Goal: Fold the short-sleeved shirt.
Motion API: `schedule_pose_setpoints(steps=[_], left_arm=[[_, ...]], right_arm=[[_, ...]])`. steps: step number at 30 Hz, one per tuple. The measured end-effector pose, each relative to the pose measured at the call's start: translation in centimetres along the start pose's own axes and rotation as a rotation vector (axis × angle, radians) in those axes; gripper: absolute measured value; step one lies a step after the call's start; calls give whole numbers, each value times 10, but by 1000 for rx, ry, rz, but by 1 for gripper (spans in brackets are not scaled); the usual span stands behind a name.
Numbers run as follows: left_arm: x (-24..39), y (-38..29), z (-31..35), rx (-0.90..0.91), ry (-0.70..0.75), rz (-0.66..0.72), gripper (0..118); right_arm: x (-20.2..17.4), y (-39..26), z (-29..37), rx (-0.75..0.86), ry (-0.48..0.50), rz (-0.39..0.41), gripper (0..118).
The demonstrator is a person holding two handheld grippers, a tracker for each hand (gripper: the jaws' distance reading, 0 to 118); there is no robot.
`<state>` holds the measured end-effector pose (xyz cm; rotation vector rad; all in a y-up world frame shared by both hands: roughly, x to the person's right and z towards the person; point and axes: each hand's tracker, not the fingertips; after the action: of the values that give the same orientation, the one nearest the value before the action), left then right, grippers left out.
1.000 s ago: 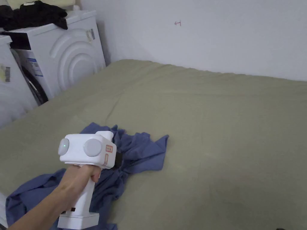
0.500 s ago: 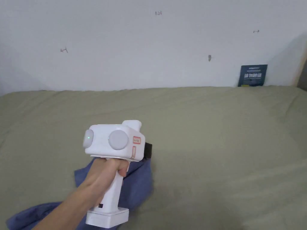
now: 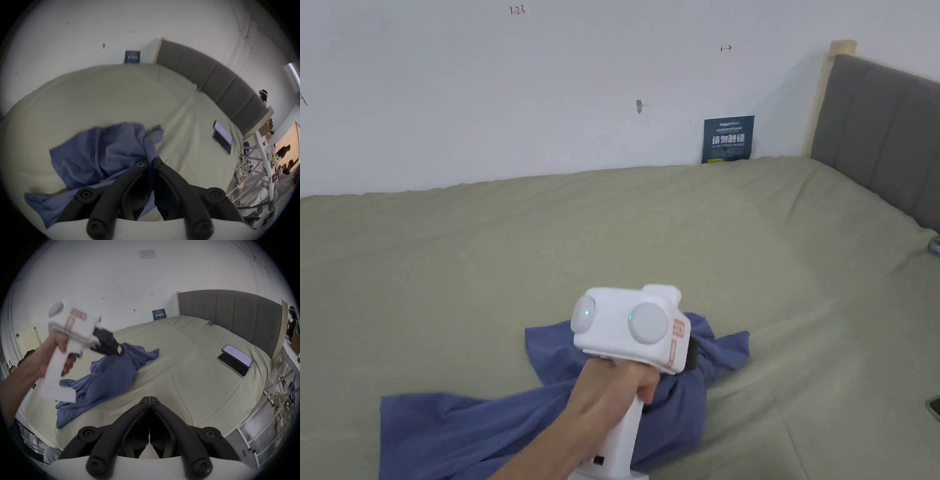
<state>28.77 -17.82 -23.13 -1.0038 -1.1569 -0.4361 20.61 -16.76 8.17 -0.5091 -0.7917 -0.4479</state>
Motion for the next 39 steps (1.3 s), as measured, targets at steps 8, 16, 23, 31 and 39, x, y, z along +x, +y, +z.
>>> schedule_pose_setpoints(steps=[8, 16, 23, 31, 39], left_arm=[[-17, -45, -20, 53, -32, 21, 114], [-39, -98, 141, 316, 66, 1, 105], [-65, -212, 306, 641, 271, 90, 0], [-73, -299, 396, 748, 556, 160, 0], [-102, -324, 406, 757, 567, 286, 0]], right_arm=[[-4, 6, 3, 4, 4, 27, 0], [-18, 25, 29, 65, 13, 97, 0], [-46, 41, 70, 221, 69, 227, 0], [-75, 36, 93, 299, 120, 245, 0], [-83, 35, 99, 320, 111, 275, 0]])
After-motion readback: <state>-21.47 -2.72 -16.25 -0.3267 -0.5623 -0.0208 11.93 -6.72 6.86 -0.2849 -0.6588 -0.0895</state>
